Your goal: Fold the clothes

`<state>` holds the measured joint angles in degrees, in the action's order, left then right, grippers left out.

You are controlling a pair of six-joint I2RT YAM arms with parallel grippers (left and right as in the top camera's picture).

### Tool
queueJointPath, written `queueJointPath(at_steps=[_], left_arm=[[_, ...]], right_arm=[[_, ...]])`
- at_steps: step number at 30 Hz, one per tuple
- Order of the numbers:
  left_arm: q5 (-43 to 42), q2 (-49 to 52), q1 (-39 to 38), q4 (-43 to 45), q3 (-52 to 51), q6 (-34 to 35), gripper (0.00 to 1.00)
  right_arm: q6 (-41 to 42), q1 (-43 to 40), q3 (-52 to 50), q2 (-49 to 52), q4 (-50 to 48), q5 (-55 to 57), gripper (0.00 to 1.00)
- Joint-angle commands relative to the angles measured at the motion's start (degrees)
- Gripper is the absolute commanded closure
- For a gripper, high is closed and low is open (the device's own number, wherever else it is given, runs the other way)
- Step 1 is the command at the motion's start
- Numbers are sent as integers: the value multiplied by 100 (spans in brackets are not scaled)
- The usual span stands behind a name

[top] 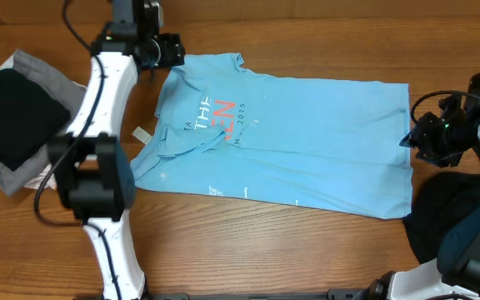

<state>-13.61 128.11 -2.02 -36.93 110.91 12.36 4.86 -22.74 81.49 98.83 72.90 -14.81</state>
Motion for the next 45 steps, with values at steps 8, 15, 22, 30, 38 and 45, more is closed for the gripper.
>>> queueJointPath(at_steps=[8, 15, 22, 30, 38, 45], left_arm=[[-743, 852, 179, 1344, 105, 1517, 32], [-509, 992, 184, 1268, 103, 1790, 33], [330, 1005, 190, 981, 103, 2326, 32], [511, 1025, 184, 1259, 101, 2413, 36], [345, 1300, 177, 1523, 101, 2796, 41], [81, 1375, 177, 1838, 101, 2800, 64]], right_arm=[[-48, 17, 122, -131, 7, -24, 53], [-46, 17, 107, -131, -42, 22, 53], [-44, 17, 107, -131, -44, 79, 52], [-44, 17, 107, -131, -33, 79, 53], [-44, 17, 107, -131, -2, 79, 53], [-44, 17, 107, -131, 20, 79, 53]])
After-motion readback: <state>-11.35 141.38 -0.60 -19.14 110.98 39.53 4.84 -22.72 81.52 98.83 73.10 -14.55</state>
